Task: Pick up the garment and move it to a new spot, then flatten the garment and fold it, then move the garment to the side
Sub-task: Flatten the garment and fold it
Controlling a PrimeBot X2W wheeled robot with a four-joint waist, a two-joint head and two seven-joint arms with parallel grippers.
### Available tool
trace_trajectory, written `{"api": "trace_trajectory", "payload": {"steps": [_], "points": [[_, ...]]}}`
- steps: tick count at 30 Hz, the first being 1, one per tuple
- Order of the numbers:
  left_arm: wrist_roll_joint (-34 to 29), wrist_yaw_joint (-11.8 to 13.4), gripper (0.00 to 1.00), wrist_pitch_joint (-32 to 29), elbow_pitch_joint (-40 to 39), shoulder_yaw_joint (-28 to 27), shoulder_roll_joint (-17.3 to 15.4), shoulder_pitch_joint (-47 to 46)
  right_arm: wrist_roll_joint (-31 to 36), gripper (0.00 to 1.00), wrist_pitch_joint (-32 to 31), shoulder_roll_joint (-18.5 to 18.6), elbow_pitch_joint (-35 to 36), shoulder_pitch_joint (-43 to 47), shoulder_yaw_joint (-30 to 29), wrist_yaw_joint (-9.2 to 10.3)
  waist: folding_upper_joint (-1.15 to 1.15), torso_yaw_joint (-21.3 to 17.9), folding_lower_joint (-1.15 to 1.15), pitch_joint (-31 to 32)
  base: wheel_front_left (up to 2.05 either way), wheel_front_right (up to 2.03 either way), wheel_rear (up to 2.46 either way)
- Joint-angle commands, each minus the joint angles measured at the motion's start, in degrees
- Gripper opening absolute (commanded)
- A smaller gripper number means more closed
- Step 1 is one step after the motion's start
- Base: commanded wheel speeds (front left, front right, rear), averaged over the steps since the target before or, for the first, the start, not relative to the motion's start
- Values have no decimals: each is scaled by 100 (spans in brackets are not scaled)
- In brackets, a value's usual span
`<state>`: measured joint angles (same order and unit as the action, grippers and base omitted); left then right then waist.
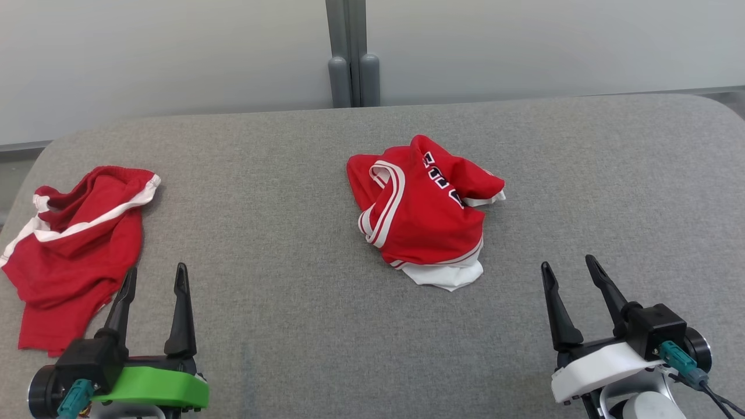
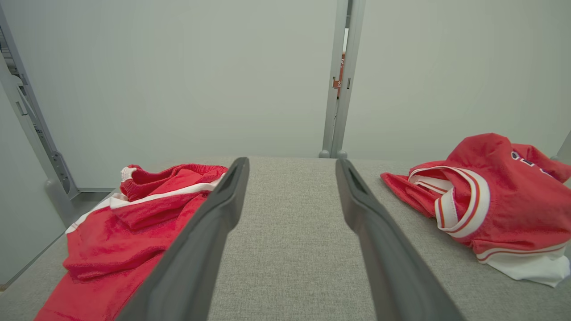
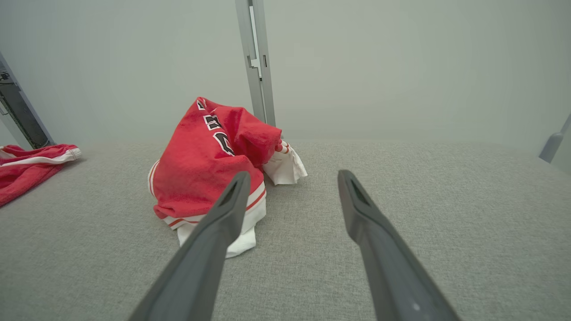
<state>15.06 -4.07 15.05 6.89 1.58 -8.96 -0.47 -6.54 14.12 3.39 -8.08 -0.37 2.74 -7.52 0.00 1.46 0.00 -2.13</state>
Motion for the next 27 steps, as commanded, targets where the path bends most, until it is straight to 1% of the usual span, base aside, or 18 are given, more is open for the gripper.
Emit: {"api": "trace_trajectory", "payload": {"steps": [1, 11, 27], "points": [[-29, -39, 100, 19, 31, -53, 33, 94, -26, 100, -25, 21, -9, 35, 14, 6, 0, 10, 0, 11, 0, 0, 0], [-181, -196, 100, 19, 176, -268, 202, 39, -36, 100, -33, 29, 1, 59, 45, 6, 0, 46, 0, 26, 0, 0, 0], [-343, -299, 100, 19, 223, -427, 327, 19, -46, 100, -32, 13, 8, 96, 60, 6, 0, 58, 0, 26, 0, 0, 0]]}}
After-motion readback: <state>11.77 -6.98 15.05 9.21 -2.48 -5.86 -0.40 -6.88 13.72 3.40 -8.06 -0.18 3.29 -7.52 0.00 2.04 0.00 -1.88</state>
